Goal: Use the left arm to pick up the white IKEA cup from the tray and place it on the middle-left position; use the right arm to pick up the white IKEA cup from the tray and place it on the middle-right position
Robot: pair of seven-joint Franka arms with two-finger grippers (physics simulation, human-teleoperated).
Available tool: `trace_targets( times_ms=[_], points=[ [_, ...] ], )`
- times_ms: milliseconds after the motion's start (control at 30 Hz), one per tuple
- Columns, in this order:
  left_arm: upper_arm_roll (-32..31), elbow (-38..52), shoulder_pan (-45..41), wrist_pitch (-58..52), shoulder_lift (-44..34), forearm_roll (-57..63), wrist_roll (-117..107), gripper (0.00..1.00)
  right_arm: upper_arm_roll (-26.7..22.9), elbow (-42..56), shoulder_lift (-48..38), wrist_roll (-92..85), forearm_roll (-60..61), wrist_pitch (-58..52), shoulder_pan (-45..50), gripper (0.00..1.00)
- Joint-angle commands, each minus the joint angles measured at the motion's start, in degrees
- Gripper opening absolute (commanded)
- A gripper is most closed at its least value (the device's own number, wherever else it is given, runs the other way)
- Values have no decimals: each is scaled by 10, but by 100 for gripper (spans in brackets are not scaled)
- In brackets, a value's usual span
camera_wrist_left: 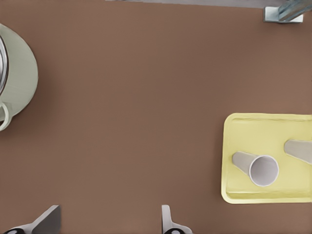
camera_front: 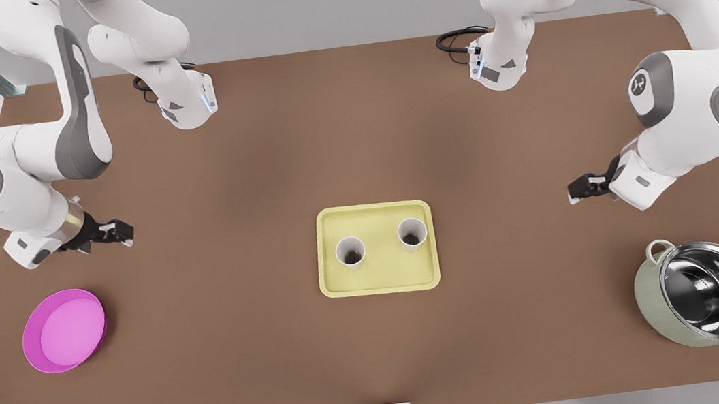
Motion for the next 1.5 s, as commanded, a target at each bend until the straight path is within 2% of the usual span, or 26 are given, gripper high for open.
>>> trace_targets(
  times_ms=[0,67,133,167,233,333,367,400,433,567,600,667,767,933,1300,1333,1400,1467],
  points=[
    [-1,-3,1,22,-2,-2,24,100,0,0,0,-26,0,33,-10,100],
    [-1,2,-11,22,1,-3,23,100,1,0,0,-25,-1,33,-8,100],
    [-1,5,-84,23,42,17,-73,100,15,21,14,-21,1,-11,49,100],
    [-1,9,-122,35,63,20,-118,100,15,75,44,-20,4,-57,83,100],
    [-1,8,-176,36,80,23,-208,100,15,162,111,94,16,-121,155,100],
    [-1,1,-229,82,128,39,-274,100,16,164,127,132,19,-113,225,100],
    [-1,-36,-230,129,132,31,-296,100,16,166,137,193,44,-108,237,95],
    [-8,-43,-235,151,134,29,-330,100,30,179,162,209,80,-88,237,100],
    [-11,-48,-238,164,138,29,-344,100,38,197,183,229,82,-66,237,100],
    [-9,-23,-259,189,173,33,-383,100,71,406,326,297,81,-63,251,100],
    [-9,-21,-259,213,178,32,-387,100,70,421,340,301,81,-62,252,100],
    [-10,-19,-270,245,206,32,-412,100,79,424,358,303,81,-24,255,100],
    [-9,-28,-279,262,226,36,-412,100,79,419,370,302,78,-24,265,100],
    [-8,-76,-286,290,219,39,-411,100,78,420,434,305,78,25,278,100],
    [-8,-78,-285,324,249,52,-412,100,78,416,471,310,79,60,291,100],
    [-8,-76,-284,324,249,51,-412,97,78,414,471,309,78,60,291,100],
    [-8,-74,-284,324,248,50,-413,78,78,394,472,309,78,59,292,100],
    [-7,-74,-284,322,246,50,-413,67,78,383,472,311,80,59,299,100]
  ],
)
